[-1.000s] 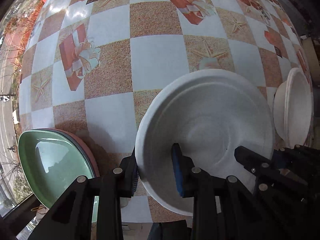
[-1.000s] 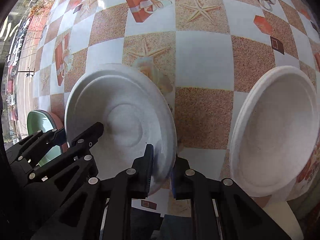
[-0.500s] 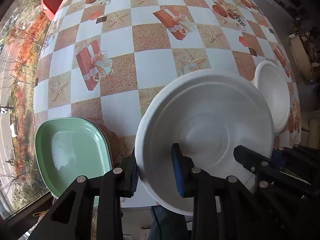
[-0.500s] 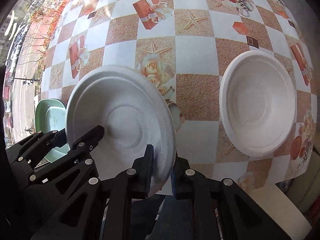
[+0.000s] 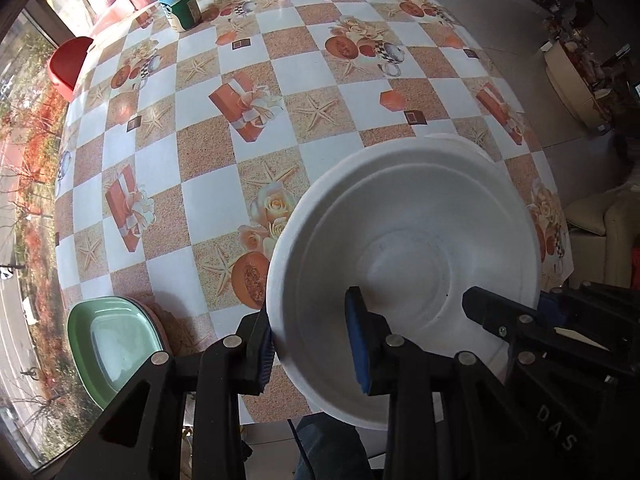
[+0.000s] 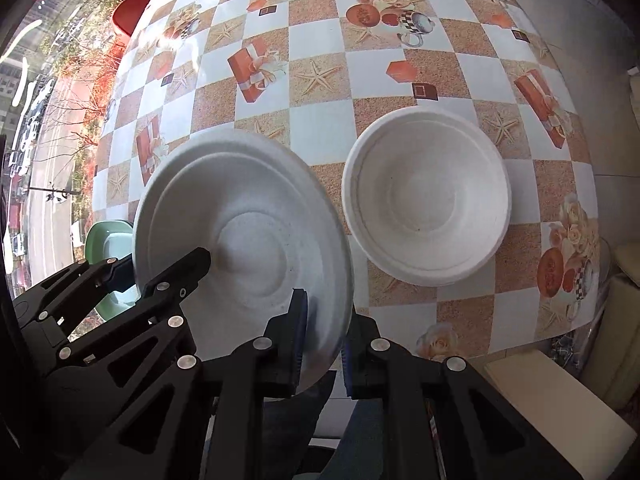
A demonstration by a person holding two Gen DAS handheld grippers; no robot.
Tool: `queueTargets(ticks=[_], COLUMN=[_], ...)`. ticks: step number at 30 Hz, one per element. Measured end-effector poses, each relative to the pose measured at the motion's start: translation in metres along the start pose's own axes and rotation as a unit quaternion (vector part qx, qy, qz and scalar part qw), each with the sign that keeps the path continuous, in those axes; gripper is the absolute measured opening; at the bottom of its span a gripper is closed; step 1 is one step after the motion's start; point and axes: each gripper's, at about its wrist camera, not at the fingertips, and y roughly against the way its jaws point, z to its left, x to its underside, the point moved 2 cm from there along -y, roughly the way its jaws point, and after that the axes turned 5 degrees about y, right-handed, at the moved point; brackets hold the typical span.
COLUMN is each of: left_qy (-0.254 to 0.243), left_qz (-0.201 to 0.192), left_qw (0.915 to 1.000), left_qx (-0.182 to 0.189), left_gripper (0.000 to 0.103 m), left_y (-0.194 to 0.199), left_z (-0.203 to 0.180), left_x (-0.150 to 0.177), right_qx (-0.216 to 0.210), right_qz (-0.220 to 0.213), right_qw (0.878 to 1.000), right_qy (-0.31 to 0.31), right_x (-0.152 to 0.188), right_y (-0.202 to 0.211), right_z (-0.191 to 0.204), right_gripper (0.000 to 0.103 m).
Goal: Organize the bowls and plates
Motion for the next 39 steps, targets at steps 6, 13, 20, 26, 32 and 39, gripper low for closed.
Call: queueTargets(ticks=[6, 13, 20, 26, 32, 39], left_qy=[-0.026, -0.031, -0.011, -0.002, 0.008, 0.018], left_qz=[0.009, 0.018, 0.030, 0.023, 0.021, 0.024], left_qw=[0.9996, 0.9993, 0.9995, 0.9996, 0.9992, 0.9987], left_qx=[-0.003, -0.012, -0.007, -0.017, -0.033, -0.041], left_gripper=[0.034, 0.036, 0.037, 0.065, 0.080, 0.091], left_y=[-0.010, -0.026, -0.042, -0.042, -0.038, -0.036], left_z=[-0.038, -0.064, -0.071, -0.070, -0.062, -0.054], left_x=[-0.015, -0.035, -0.050, -0.053, -0.048, -0.037], right_qx=[-0.001, 0.006, 0.007, 0.005, 0.010, 0.012], right_qz=[-0.006, -0.004, -0.004, -0.004, 0.011, 0.004], right_qw=[0.999, 0.999, 0.999, 0.999, 0.999, 0.998], right_qy=[-0.037, -0.043, -0.044, -0.033, -0.038, -0.056], right_x=[-0.007, -0.017, -0.035, -0.044, -0.042, -0.032], right_y=[0.012, 0.010, 0.002, -0.003, -0.008, -0.003], right_z=[-0.047, -0.077, -0.098, -0.106, -0.115, -0.126], right_gripper=[0.016, 0.016, 0.016, 0.016, 0.017, 0.071])
